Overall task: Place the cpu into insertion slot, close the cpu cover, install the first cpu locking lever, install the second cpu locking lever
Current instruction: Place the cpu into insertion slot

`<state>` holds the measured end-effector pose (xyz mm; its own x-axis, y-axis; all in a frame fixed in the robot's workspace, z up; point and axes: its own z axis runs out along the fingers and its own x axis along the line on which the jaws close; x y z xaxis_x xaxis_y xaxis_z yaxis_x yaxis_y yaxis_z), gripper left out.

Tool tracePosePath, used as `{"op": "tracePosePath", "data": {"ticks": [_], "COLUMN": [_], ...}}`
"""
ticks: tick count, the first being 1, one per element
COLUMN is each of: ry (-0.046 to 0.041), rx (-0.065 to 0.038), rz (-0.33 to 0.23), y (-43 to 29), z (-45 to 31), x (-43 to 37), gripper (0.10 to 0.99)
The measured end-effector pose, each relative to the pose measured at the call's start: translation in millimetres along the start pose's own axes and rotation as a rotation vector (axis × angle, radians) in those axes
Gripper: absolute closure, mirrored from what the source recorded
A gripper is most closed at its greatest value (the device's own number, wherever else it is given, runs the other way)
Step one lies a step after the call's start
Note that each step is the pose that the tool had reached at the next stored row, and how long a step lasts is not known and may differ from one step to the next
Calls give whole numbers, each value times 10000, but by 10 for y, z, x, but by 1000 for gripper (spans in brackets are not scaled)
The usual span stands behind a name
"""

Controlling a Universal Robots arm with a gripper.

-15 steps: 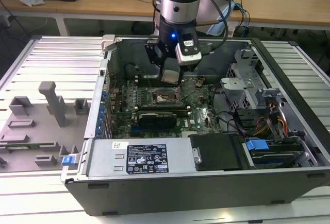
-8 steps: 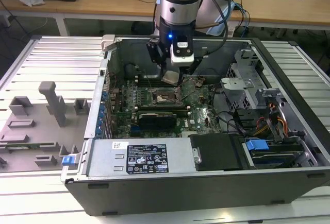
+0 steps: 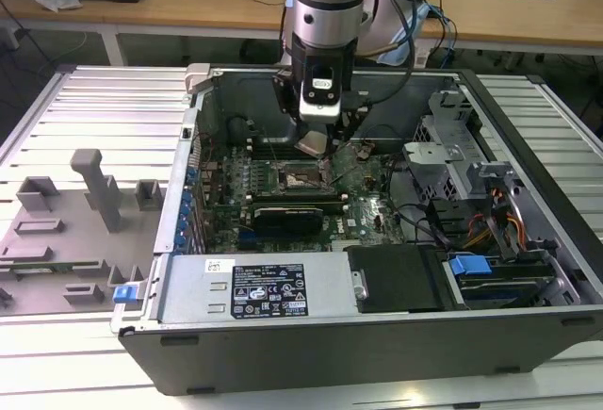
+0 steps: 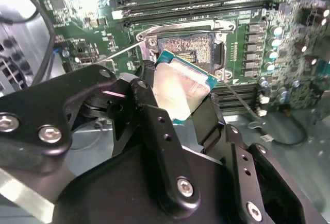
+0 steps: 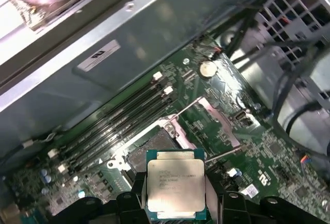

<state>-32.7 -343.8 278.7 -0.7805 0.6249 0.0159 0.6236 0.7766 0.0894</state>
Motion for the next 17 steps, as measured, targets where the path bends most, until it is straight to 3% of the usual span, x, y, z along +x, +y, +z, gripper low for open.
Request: {"op": "tracePosePath", "data": {"ticks": [17], "ry": [-298], "rx": [-52], "rz": [3316], "y": [-4], "z": [48], "x": [-1], "gripper": [545]}}
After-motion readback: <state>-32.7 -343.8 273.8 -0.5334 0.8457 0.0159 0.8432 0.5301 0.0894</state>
